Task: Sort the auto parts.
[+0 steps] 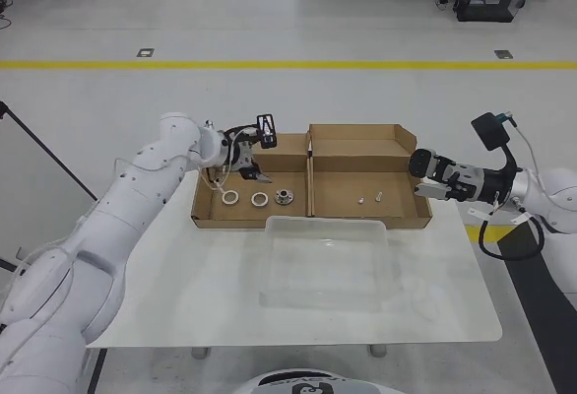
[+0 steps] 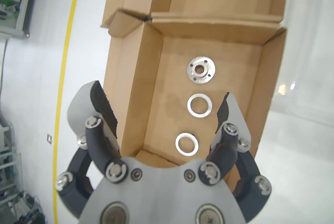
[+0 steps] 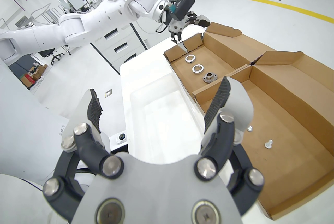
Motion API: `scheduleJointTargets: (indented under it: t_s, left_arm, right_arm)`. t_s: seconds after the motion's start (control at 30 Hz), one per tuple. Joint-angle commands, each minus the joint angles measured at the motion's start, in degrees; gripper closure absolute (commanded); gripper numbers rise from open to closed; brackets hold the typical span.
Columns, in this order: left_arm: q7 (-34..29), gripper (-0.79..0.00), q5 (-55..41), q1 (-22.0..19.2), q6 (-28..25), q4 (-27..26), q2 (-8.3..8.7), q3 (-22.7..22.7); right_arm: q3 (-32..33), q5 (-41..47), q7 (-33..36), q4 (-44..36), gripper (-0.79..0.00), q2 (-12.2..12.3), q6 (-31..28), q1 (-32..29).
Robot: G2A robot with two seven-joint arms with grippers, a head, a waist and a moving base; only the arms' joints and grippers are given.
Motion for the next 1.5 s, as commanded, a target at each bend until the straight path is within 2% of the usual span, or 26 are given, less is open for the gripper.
scheduleJointTargets:
  t_s: [0.0, 0.2, 0.4, 0.6, 0.77, 1.47]
  left_arm:
    - [-0.9, -0.785, -1.5, 3.5, -1.7, -7.3, 2.31, -4.4]
    - [-6.5, -0.785, -8.3, 15.9, -3.4, -26.3, 8.25, -17.1]
    - [-12.6, -0.785, -18.9, 26.5, -3.4, -40.1, 13.28, -28.0]
    - [-16.6, -0.785, -30.1, 34.2, -3.4, -48.1, 17.62, -37.1]
    - [-18.1, -0.785, -38.4, 37.5, -3.4, -51.0, 20.56, -42.3]
    - [-18.3, -0.785, -39.2, 37.7, -3.4, -51.3, 20.90, -42.8]
  right_arm:
    - [0.0, 0.0, 0.0, 0.0, -0.785, 0.0, 0.0, 0.0]
    - [0.0, 0.0, 0.0, 0.0, -0.785, 0.0, 0.0, 0.0]
    - [0.0, 0.0, 0.0, 0.0, -0.785, 0.0, 0.0, 0.0]
    - [0.0, 0.0, 0.0, 0.0, -0.785, 0.0, 0.0, 0.0]
    - [0.0, 0.0, 0.0, 0.0, -0.785, 0.0, 0.0, 0.0]
    - [0.0, 0.0, 0.0, 0.0, -0.785, 0.0, 0.0, 0.0]
